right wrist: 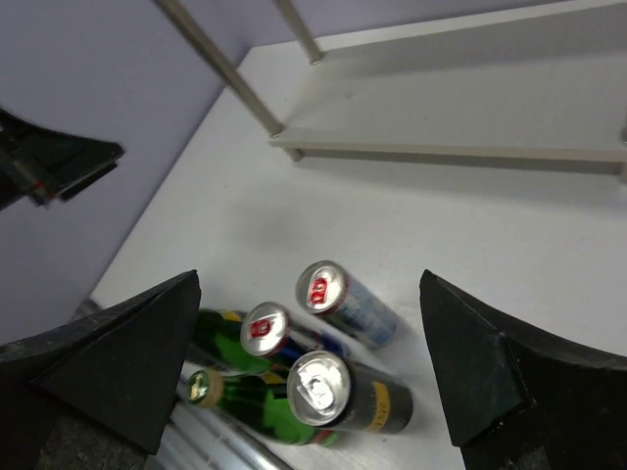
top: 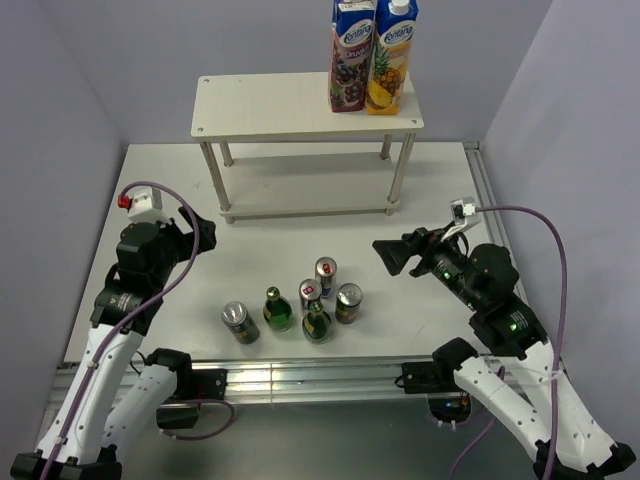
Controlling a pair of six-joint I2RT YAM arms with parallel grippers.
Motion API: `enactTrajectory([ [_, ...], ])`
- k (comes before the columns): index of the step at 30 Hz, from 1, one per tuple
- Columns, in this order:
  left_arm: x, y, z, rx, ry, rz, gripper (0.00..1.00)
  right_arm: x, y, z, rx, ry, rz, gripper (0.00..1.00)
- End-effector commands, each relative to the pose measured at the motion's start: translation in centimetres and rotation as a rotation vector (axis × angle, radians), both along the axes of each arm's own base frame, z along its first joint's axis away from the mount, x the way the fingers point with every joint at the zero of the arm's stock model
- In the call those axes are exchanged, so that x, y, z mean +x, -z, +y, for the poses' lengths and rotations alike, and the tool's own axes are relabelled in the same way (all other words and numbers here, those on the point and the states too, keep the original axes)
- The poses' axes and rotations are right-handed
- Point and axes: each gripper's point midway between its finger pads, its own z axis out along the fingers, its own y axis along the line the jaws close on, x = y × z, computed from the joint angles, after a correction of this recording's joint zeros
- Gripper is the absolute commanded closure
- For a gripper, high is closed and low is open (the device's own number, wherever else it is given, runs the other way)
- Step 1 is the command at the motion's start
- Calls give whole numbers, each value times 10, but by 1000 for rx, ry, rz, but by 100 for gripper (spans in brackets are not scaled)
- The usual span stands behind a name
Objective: Place and organize the beverage onto the shelf
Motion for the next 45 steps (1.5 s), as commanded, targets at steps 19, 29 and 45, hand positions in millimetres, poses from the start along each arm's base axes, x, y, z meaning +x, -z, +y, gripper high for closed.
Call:
enactTrajectory([
  [19,0,-25,-2,-7,25,-80,1,14,-10,-10,-380,499,-31,0],
  [29,1,-26,-3,-6,36,-79,1,-43,90,29,-184,144,165,0],
  [45,-3,-29,-1,-4,30,-97,1,-62,159,83,-264,91,226,0],
])
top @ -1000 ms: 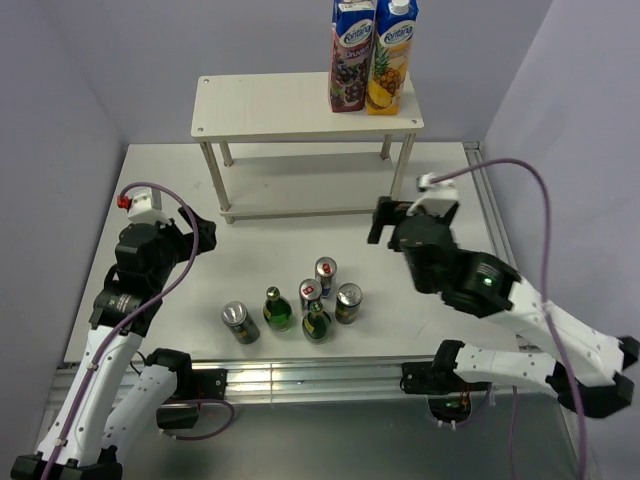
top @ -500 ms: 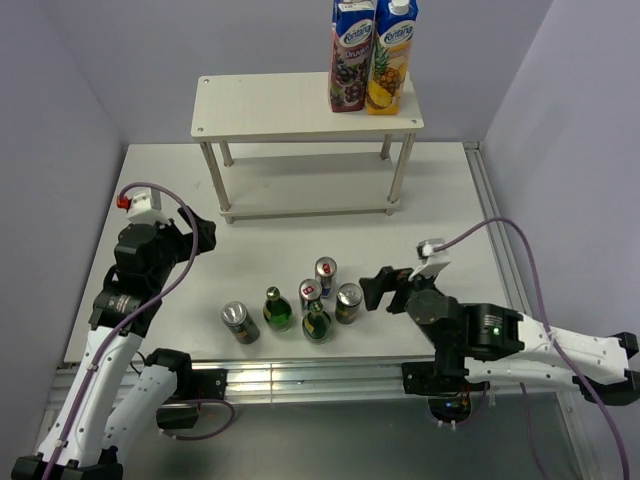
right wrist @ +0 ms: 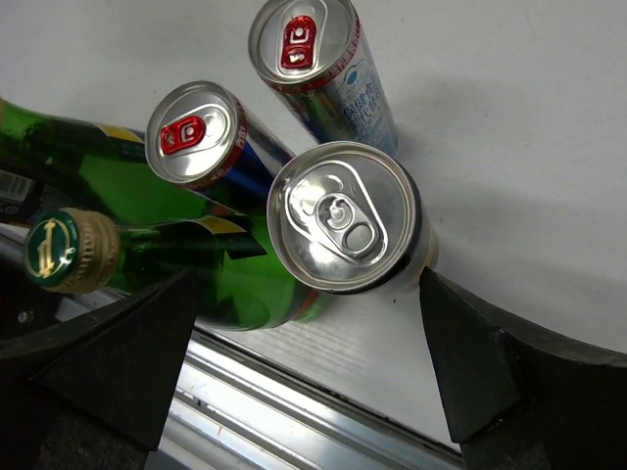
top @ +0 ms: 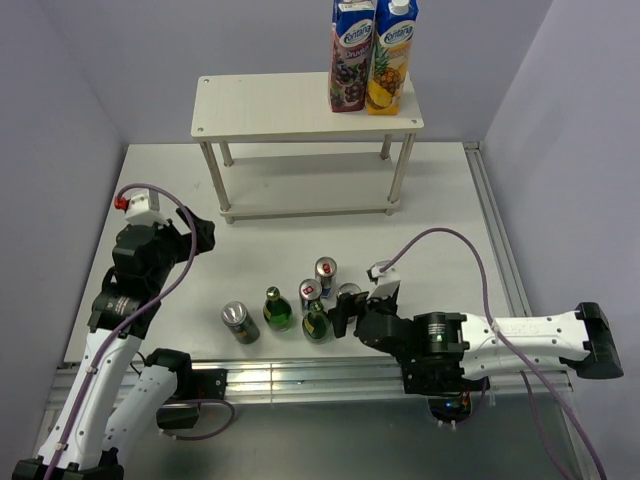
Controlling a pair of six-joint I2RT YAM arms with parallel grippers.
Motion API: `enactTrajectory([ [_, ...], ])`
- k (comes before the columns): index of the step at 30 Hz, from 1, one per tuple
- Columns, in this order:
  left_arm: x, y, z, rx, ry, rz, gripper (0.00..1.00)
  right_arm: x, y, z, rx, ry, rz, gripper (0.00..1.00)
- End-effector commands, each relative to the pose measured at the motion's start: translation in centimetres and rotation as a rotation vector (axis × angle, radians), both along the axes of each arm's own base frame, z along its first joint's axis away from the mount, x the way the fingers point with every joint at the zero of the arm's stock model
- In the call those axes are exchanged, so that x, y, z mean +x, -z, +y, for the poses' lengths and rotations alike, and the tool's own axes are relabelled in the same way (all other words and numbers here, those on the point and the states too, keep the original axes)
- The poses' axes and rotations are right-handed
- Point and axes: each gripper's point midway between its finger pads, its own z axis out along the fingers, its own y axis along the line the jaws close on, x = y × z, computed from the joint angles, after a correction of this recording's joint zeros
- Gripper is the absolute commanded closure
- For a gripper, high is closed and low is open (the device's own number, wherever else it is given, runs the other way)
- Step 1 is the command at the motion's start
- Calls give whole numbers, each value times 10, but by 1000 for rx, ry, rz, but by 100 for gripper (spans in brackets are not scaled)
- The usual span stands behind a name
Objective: Place and organize the beverage onto the shelf
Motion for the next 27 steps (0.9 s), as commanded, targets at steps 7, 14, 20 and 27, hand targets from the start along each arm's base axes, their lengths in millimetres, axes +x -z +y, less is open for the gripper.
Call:
enactTrajectory([
  [7,0,-23,0,4,13,-76,1,27,13,-6,-63,224,-88,0],
  [14,-1,-24,0,3,14,-80,1,40,19,-15,-72,339,-156,1],
  [20,-2,-25,0,2,14,-83,1,48,23,-17,-83,400,-220,10],
  [27,-3,-26,0,3,14,-88,1,52,24,-18,-119,444,-248,75],
])
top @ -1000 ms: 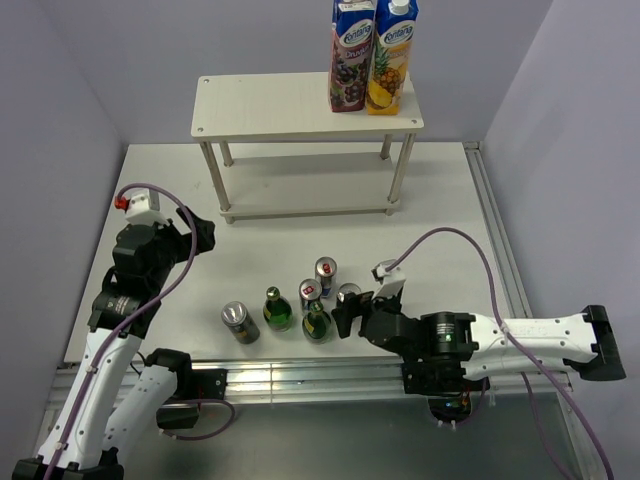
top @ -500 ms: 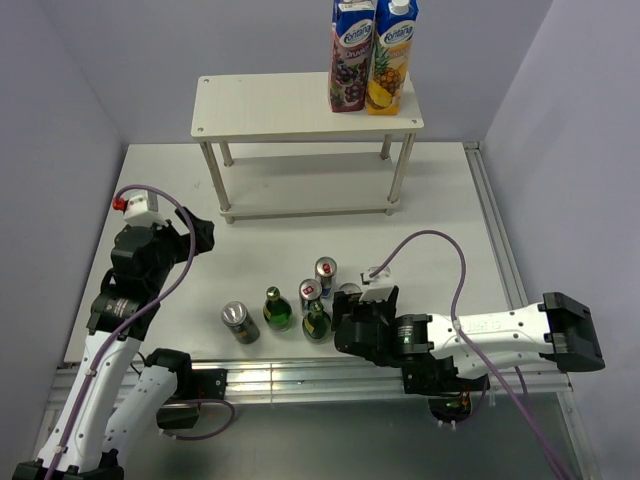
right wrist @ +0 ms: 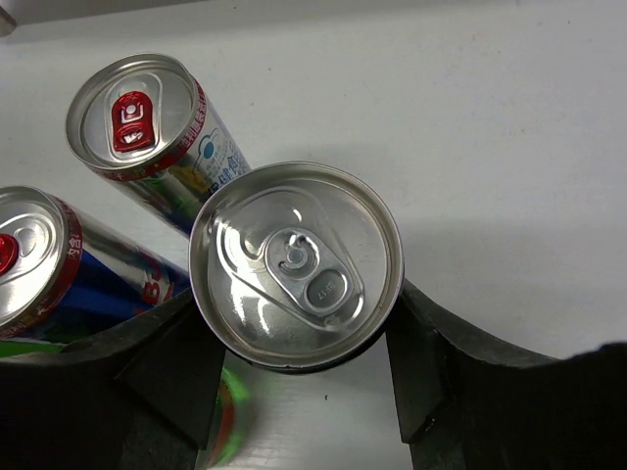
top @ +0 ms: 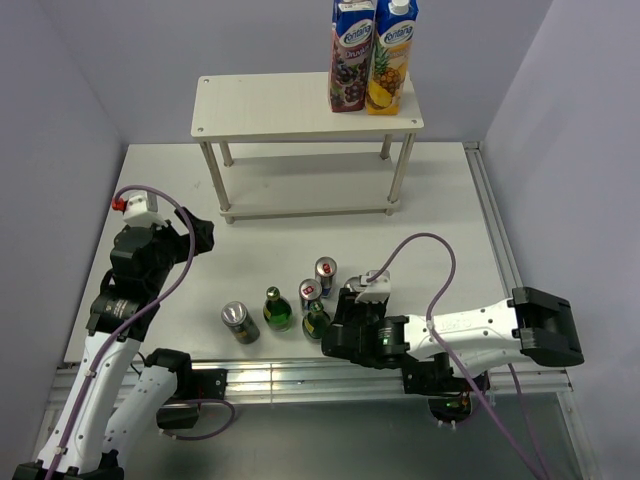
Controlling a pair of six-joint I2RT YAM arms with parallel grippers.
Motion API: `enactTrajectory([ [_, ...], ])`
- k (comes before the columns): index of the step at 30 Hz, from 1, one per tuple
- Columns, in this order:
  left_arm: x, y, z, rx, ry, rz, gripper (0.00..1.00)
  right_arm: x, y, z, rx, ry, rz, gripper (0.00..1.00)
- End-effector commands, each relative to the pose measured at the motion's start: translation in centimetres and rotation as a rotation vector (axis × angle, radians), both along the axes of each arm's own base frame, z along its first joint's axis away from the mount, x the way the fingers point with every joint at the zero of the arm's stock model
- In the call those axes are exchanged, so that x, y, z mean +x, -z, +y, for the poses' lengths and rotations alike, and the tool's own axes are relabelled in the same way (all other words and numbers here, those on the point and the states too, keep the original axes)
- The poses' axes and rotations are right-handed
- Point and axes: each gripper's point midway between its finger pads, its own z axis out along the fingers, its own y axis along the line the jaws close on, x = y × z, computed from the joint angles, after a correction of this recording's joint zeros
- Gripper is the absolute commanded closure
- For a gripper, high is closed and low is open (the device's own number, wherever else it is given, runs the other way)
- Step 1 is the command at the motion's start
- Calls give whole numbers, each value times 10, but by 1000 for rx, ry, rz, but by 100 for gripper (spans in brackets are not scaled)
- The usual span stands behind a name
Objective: Place and organize the beverage onto the shelf
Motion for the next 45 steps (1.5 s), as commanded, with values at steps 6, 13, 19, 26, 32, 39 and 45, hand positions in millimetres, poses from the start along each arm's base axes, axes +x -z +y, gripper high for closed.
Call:
enactTrajectory([
  [6,-1,-23,0,4,17,-78,1,11,-46,-17,50,130,-116,96],
  [13,-2,-25,0,3,17,-86,1,33,-133,-36,70,249,-254,100],
  [19,-3,-26,0,5,18,-90,1,61,-178,-41,74,363,-319,100],
  [26,-4,-28,0,4,18,-96,1,109,-181,-18,60,104,-212,100],
  [32,-3,-27,0,6,20,-97,1,165,-186,-32,34,112,-209,100],
  [39,-3,-27,1,8,17,-95,1,231,-154,-40,-12,191,-183,100],
  [45,-3,-27,0,7,20,-97,1,270,-149,-50,-1,254,-217,100],
])
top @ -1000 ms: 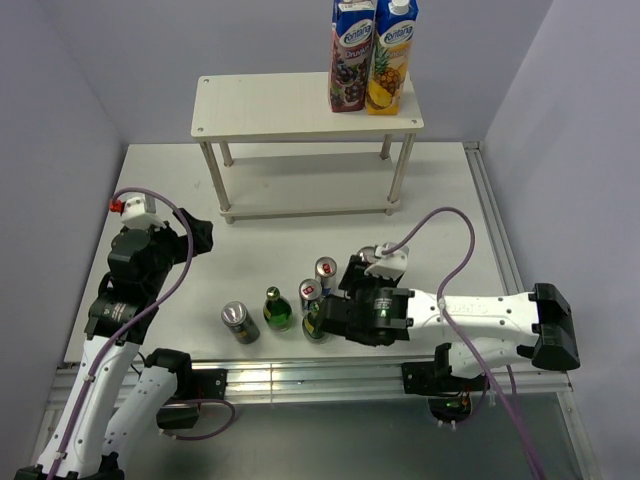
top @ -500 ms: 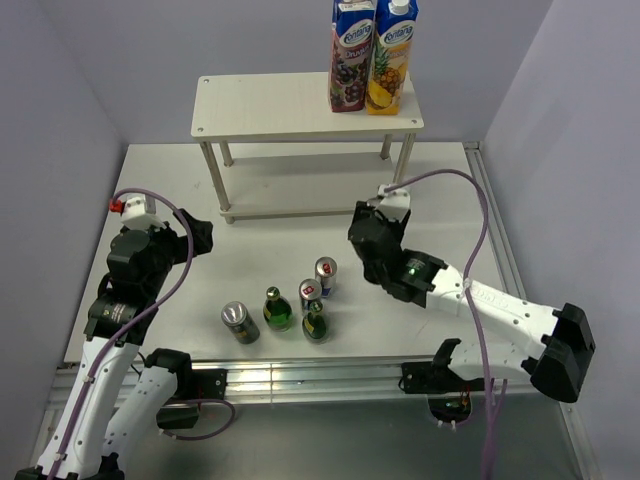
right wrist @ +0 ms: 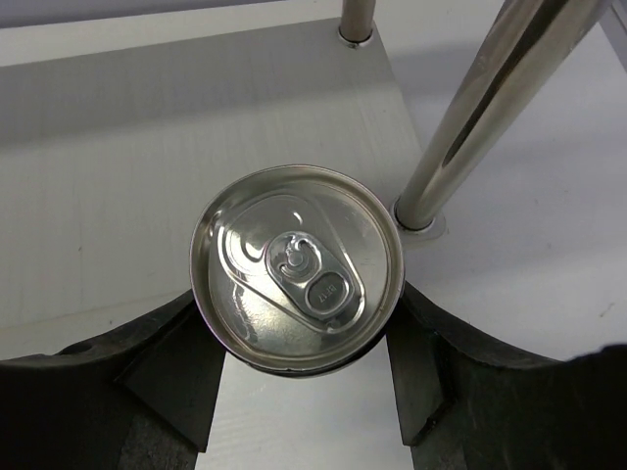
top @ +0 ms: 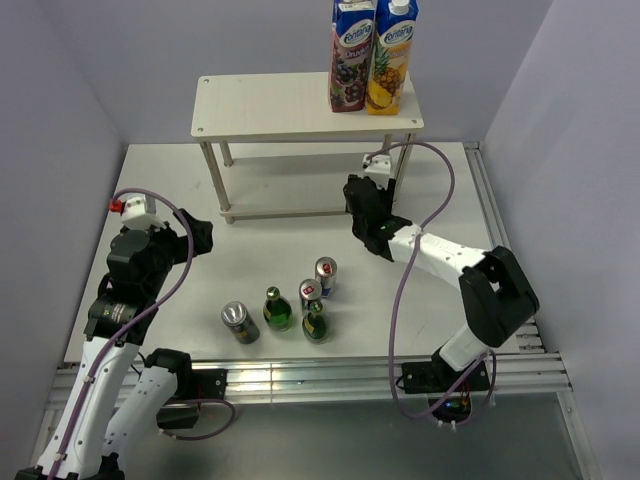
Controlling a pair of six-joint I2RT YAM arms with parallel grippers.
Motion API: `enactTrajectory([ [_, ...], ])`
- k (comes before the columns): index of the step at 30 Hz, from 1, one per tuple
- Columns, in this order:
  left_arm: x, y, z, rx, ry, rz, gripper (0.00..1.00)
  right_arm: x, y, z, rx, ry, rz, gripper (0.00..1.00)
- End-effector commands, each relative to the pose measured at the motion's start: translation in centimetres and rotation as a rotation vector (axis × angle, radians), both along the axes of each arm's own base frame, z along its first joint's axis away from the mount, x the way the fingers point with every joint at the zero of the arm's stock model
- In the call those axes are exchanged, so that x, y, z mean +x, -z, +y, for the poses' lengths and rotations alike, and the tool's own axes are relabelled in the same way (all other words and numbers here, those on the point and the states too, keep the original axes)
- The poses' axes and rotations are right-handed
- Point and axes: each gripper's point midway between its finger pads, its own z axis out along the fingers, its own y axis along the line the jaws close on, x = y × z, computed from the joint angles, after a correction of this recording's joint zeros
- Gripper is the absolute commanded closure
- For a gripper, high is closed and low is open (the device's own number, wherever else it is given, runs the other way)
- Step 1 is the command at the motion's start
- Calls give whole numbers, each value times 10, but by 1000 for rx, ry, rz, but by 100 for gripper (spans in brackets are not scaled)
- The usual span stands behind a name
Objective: Place and organize the beverage onto the shelf
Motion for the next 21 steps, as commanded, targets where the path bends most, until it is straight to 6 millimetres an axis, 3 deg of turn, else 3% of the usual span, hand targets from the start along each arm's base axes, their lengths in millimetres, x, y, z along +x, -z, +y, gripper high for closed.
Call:
enactTrajectory([
  [1,1,-20,0,-2,9,-69,1,38,-82,0,140,41,-256,100],
  [6,1,-20,0,0,9,-68,1,53,-81,-3,170,56,-278,100],
  [13,3,-19,1,0,7,-65,1,56,-91,-5,201,71,-333,100],
  [21,4,-18,3,0,1,-63,1,83,-70,-4,159,102,-340,100],
])
